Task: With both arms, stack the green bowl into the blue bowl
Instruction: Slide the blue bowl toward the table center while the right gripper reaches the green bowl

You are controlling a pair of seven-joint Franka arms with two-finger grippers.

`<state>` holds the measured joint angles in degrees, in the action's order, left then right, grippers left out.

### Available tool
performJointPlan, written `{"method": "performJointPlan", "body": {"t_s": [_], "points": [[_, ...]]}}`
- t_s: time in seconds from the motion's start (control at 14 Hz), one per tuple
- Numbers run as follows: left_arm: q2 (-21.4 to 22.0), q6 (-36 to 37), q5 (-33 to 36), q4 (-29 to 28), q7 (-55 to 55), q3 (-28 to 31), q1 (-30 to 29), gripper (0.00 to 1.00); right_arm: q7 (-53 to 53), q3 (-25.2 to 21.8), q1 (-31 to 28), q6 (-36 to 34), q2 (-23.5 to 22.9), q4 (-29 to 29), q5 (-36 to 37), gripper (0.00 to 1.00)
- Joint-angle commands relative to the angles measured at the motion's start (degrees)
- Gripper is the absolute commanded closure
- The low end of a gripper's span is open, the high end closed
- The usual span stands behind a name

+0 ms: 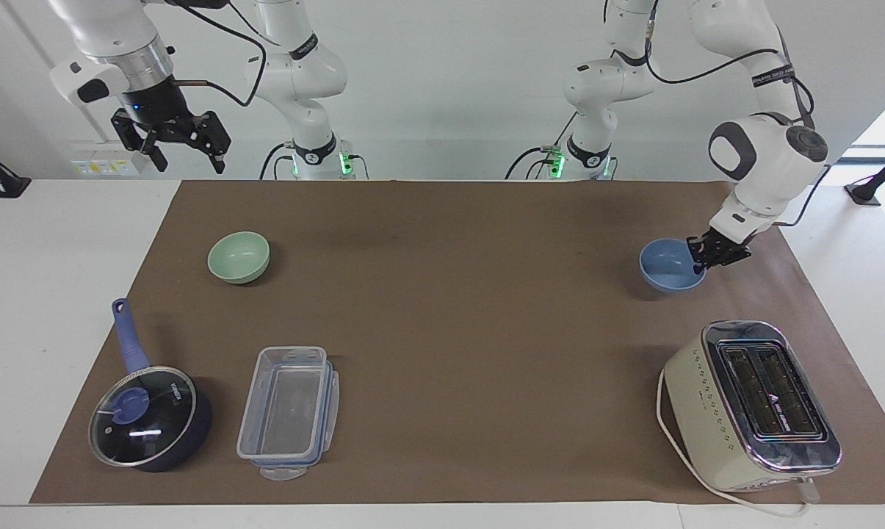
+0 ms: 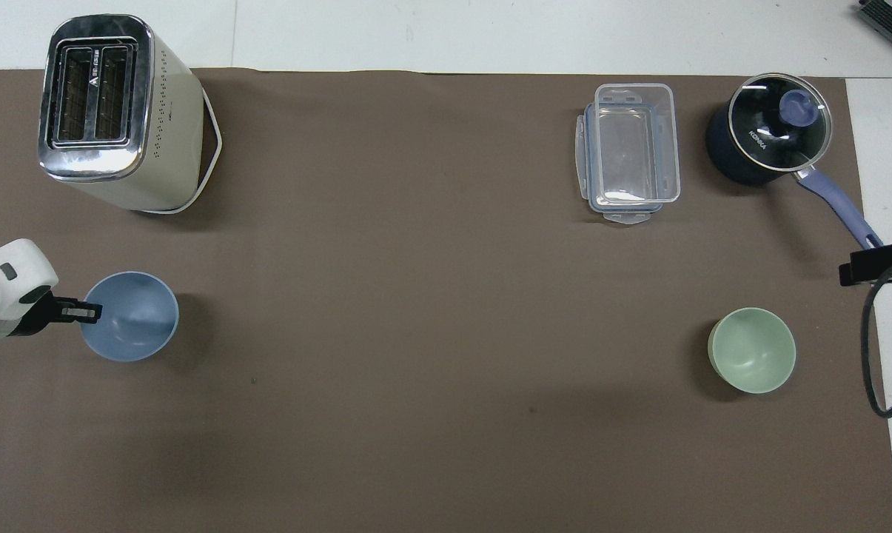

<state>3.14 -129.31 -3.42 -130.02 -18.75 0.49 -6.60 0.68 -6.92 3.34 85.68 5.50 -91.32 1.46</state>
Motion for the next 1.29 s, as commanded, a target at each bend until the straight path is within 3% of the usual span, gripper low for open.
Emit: {"method": "performJointPlan", "body": {"t_s": [0.0, 0.14, 0.36, 0.79, 1.0, 1.22], "points": [[0.99, 1.17, -0.27, 0.38, 10.70, 0.65, 8.14, 1.00, 1.87, -0.11, -0.70, 1.68, 1.44, -2.37, 0.91, 0.00], [0.91, 0.56, -0.18, 0.38, 18.89, 0.65, 14.12, 1.00, 4.66, -0.29, -2.28, 2.11, 1.27, -3.86, 0.82, 0.00], [0.12, -1.64, -0.18, 0.29, 29.09, 0.57, 22.83, 1.00, 8.88, -0.38, -4.22, 9.57, 1.36, -10.09, 0.39, 0.00], [-5.50, -12.25, -0.18, 0.38, 49.22, 0.57, 37.43, 1.00, 13.19, -0.38, -6.06, 29.50, -0.22, -27.31, 0.30, 0.00], [-7.62, -15.09, -0.18, 0.38, 52.33, 0.57, 38.85, 1.00, 19.95, -0.38, -10.36, 37.43, -2.24, -32.77, 0.12, 0.00], [-7.53, -15.18, -0.27, 0.29, 53.55, 0.57, 39.55, 1.00, 22.51, -0.38, -12.47, 39.03, -3.91, -35.42, -0.05, 0.00]]}}
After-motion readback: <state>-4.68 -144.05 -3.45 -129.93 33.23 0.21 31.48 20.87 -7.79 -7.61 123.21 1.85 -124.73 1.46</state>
